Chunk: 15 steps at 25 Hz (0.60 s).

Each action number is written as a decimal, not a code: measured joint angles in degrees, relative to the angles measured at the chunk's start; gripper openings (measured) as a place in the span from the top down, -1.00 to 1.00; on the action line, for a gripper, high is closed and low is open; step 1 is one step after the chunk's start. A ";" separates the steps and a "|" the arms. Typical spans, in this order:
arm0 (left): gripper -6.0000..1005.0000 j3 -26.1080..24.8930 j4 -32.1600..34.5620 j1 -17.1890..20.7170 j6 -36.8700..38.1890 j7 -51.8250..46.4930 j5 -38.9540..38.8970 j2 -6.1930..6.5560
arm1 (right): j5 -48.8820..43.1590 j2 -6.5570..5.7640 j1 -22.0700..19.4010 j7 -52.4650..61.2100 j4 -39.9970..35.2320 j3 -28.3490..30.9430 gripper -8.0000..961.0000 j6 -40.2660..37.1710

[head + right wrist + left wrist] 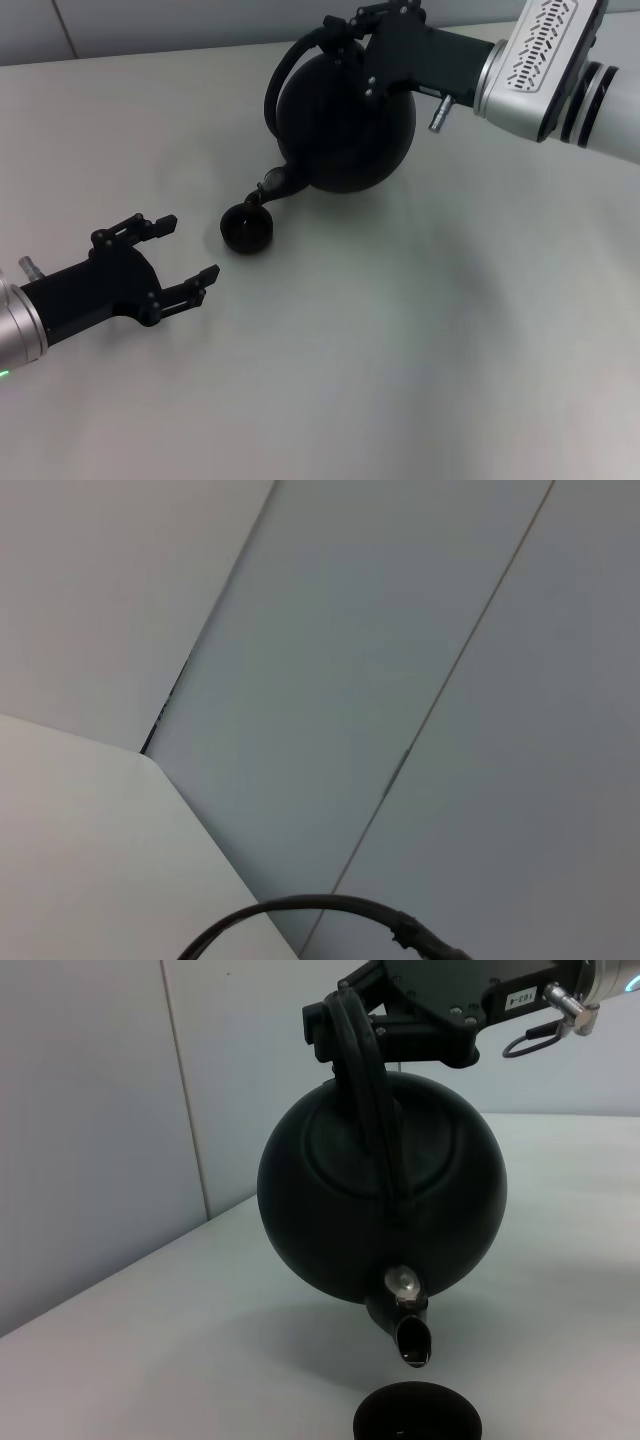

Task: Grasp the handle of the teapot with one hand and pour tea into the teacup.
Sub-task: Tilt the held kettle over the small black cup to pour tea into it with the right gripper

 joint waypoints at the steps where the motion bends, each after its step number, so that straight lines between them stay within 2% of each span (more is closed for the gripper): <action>1: -0.60 0.00 0.00 0.00 0.00 0.00 0.00 0.00 | -0.04 0.00 -0.04 0.00 -0.14 0.00 0.75 0.00; 15: -0.60 0.00 0.01 0.06 -0.01 0.00 0.07 0.00 | -0.29 0.00 -0.40 0.13 -0.91 -0.46 0.76 0.06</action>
